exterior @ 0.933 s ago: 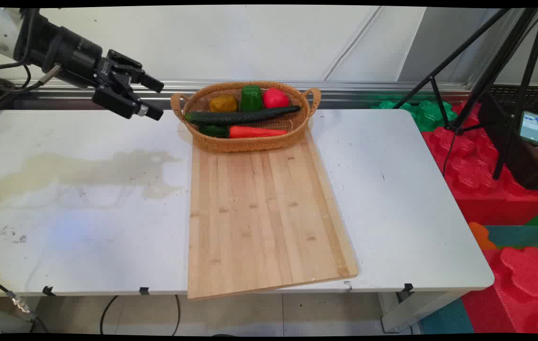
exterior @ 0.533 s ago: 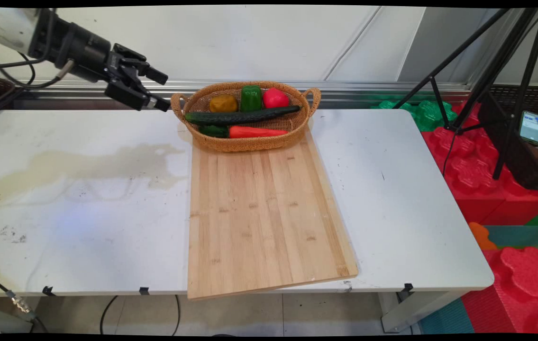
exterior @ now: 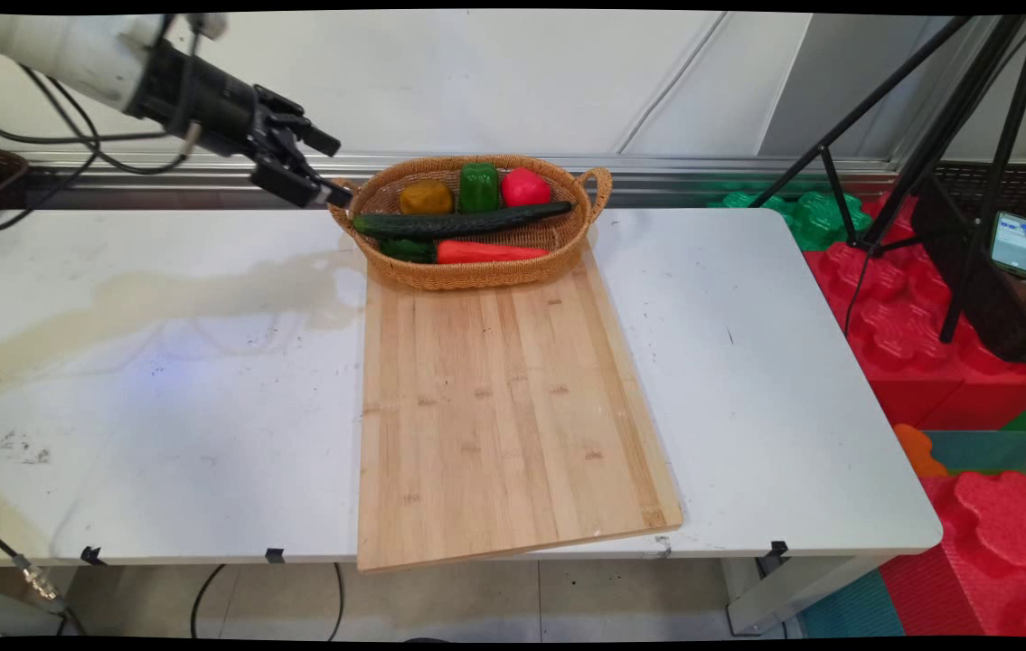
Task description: Pick up the cucumber from the vegetable basket
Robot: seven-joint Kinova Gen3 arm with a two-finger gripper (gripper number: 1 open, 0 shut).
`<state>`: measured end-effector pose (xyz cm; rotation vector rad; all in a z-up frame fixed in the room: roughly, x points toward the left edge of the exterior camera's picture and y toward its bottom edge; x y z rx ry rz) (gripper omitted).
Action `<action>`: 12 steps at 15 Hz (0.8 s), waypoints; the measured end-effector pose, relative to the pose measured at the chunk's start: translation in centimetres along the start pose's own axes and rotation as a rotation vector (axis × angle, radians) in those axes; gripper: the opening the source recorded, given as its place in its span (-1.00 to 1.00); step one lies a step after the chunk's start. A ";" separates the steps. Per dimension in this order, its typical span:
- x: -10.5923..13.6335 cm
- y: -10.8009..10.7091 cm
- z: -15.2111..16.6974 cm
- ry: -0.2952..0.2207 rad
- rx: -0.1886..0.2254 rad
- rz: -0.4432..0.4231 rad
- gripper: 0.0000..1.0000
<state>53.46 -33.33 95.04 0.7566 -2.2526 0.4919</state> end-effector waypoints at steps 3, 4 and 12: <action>0.1 -1.2 2.5 -0.030 0.030 0.018 1.00; 0.2 -1.4 3.1 -0.036 0.036 0.021 1.00; 2.4 -4.1 10.9 -0.074 0.096 0.031 1.00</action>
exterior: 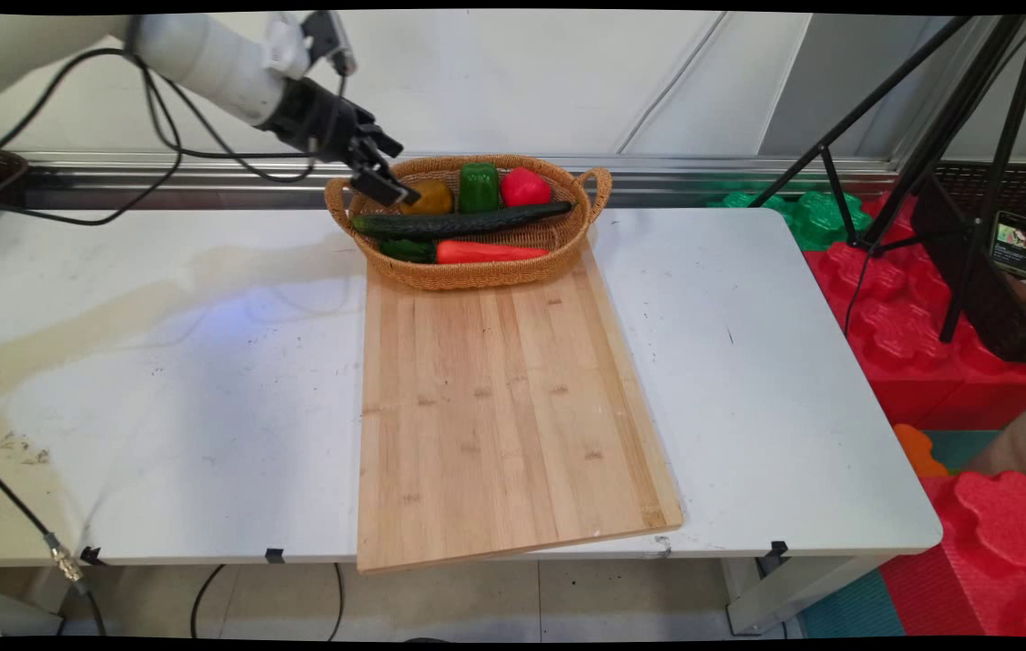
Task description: Pick up the cucumber from the vegetable basket
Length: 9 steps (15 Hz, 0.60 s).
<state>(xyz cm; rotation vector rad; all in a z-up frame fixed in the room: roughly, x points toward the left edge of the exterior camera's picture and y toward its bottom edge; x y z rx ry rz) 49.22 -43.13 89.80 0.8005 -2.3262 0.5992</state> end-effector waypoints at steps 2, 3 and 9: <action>0.4 -0.3 1.7 -0.014 0.007 0.001 1.00; 0.6 -0.4 2.3 -0.020 0.008 0.002 1.00; 1.2 -0.5 6.8 -0.069 0.005 0.002 1.00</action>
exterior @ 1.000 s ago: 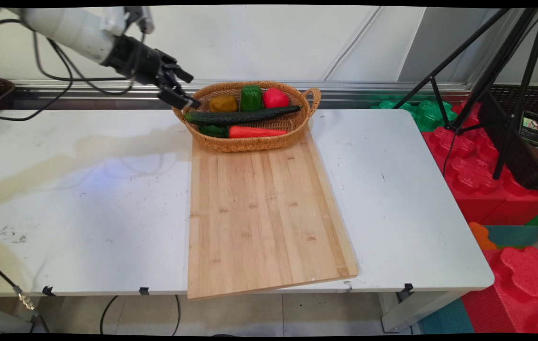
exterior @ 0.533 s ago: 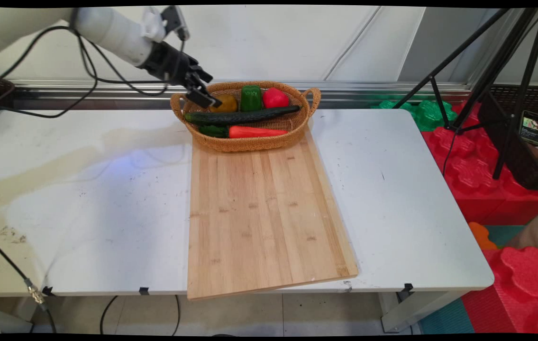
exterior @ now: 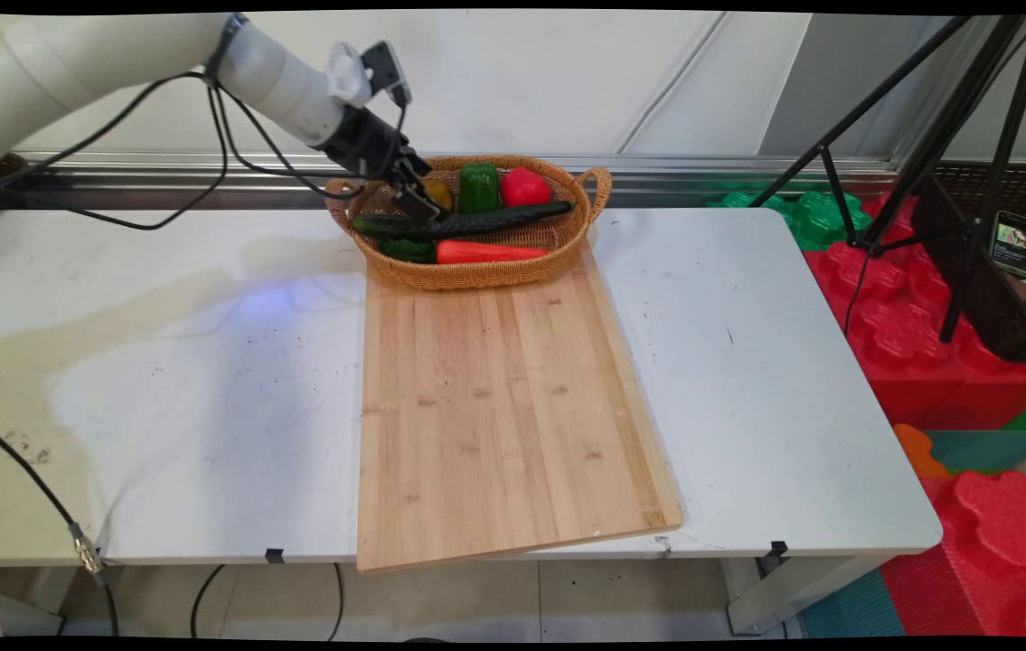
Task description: Pick up the cucumber from the vegetable basket
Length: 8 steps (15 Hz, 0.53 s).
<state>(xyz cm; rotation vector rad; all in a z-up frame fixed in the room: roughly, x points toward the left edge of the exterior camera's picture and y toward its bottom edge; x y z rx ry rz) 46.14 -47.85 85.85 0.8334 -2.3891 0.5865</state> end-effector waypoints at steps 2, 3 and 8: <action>0.2 0.1 1.2 -0.012 0.000 -0.002 1.00; 0.4 0.1 1.8 -0.018 0.000 -0.003 1.00; 0.8 0.2 4.5 -0.044 -0.001 -0.011 1.00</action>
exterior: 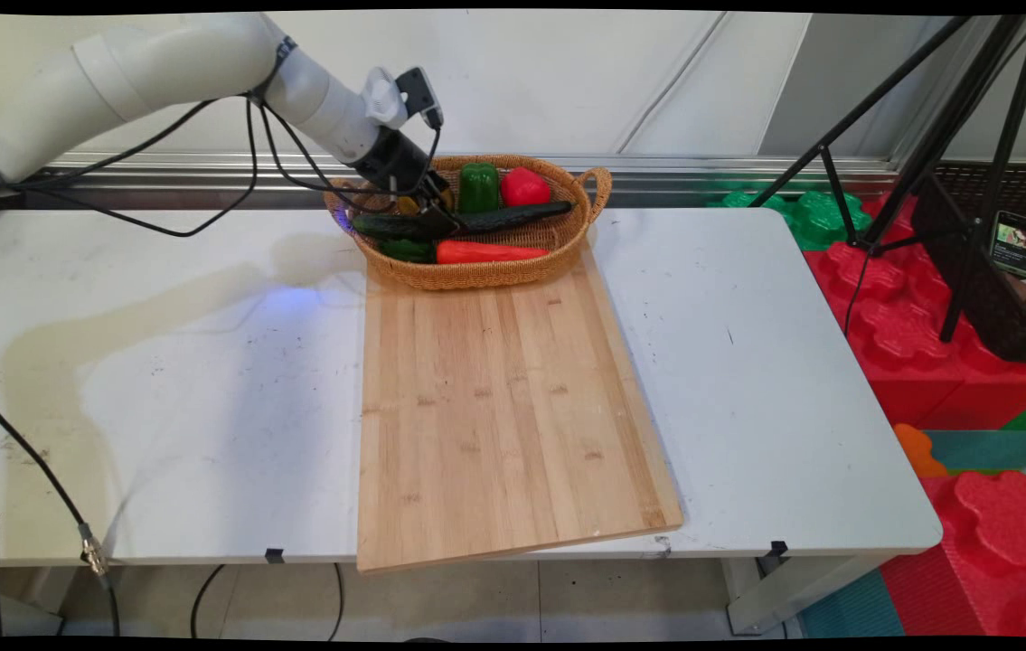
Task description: Pick up the cucumber from the vegetable basket
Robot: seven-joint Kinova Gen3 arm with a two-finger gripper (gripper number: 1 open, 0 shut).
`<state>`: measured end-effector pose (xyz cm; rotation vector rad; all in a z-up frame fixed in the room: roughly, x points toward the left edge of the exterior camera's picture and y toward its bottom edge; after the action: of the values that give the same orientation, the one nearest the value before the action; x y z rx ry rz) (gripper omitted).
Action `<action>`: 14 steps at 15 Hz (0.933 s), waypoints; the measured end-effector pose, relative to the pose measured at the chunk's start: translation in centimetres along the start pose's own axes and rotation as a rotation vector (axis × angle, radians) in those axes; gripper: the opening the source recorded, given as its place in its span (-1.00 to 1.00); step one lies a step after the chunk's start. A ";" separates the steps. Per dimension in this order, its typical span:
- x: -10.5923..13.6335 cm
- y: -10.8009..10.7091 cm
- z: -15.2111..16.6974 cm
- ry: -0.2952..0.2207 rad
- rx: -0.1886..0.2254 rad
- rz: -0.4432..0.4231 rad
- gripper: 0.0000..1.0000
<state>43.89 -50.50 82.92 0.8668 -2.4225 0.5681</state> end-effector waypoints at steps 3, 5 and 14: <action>0.2 0.1 0.9 -0.008 0.000 -0.002 1.00; 0.3 0.1 1.4 -0.011 0.001 -0.004 1.00; 0.8 0.6 2.4 -0.008 0.009 -0.009 -1.00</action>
<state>42.19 -51.72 81.33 0.8856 -2.4239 0.5740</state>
